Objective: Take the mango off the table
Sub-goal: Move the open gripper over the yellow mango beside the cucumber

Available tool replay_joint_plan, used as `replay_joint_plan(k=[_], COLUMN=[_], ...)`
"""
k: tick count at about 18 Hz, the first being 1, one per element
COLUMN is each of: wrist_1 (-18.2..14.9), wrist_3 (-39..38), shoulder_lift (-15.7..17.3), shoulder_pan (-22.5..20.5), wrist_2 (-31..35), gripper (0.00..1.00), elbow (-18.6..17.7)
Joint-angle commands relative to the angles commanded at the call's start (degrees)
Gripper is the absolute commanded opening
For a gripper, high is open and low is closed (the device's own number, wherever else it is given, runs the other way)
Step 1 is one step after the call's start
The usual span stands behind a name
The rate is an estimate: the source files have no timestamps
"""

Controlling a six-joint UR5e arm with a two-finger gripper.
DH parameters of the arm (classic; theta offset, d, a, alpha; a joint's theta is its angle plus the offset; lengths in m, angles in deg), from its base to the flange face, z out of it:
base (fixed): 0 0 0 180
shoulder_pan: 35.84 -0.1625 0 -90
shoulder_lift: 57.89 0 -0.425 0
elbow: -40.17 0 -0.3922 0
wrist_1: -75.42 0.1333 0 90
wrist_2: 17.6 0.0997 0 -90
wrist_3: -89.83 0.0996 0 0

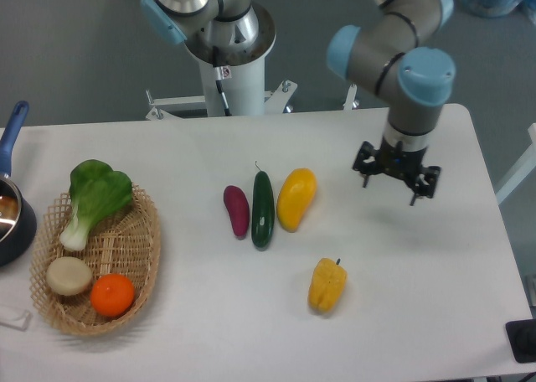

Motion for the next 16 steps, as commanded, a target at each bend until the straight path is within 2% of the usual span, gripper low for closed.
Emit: replay_joint_plan(k=[5, 10, 16], wrist_1=[0.0, 0.0, 0.0], wrist_3=[-7.4, -8.1, -8.6], shoulder_lift=[-0.4, 0.3, 3.1], shoulder_pan=[6.2, 7.2, 7.2], wrist_2=[-0.4, -1.7, -1.5], gripper=[1.0, 1.0, 1.0], elbow=[-1.4, -5.3, -9.1])
